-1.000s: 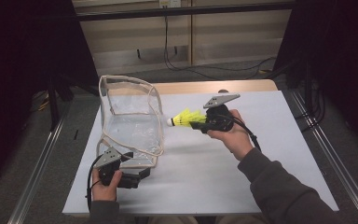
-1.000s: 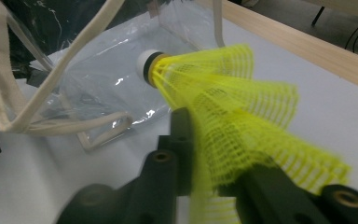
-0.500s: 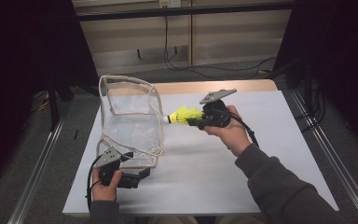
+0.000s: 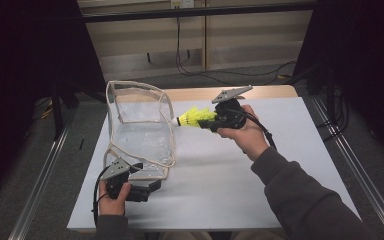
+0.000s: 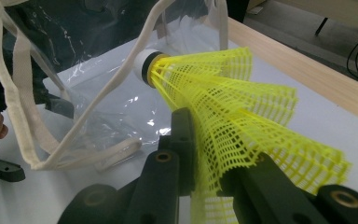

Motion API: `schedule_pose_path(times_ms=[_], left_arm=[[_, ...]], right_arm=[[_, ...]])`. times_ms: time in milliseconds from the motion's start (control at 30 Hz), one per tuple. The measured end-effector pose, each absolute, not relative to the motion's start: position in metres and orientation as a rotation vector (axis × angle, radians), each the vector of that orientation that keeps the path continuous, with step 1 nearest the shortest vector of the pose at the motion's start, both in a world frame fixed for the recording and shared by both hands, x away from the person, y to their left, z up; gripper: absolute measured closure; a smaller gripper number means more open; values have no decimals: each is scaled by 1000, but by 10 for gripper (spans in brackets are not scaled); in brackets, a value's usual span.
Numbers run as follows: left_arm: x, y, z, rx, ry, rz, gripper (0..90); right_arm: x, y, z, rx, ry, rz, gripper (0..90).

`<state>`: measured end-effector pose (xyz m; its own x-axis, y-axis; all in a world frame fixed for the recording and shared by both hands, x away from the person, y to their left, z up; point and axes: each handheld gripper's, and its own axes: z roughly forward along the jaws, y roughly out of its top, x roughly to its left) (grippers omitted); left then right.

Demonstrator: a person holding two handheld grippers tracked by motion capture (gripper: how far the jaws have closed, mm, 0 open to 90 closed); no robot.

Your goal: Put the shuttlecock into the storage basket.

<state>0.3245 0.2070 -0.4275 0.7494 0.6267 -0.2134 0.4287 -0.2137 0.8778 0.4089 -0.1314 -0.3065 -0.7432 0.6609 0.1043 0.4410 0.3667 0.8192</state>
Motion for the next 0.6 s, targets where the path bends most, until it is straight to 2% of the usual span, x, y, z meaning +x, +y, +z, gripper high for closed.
schedule_pose_path(times_ms=[600], left_arm=[[324,207,-428,1848,817,224,19]], right_arm=[[416,-121,-280,930,2401,1296,825]])
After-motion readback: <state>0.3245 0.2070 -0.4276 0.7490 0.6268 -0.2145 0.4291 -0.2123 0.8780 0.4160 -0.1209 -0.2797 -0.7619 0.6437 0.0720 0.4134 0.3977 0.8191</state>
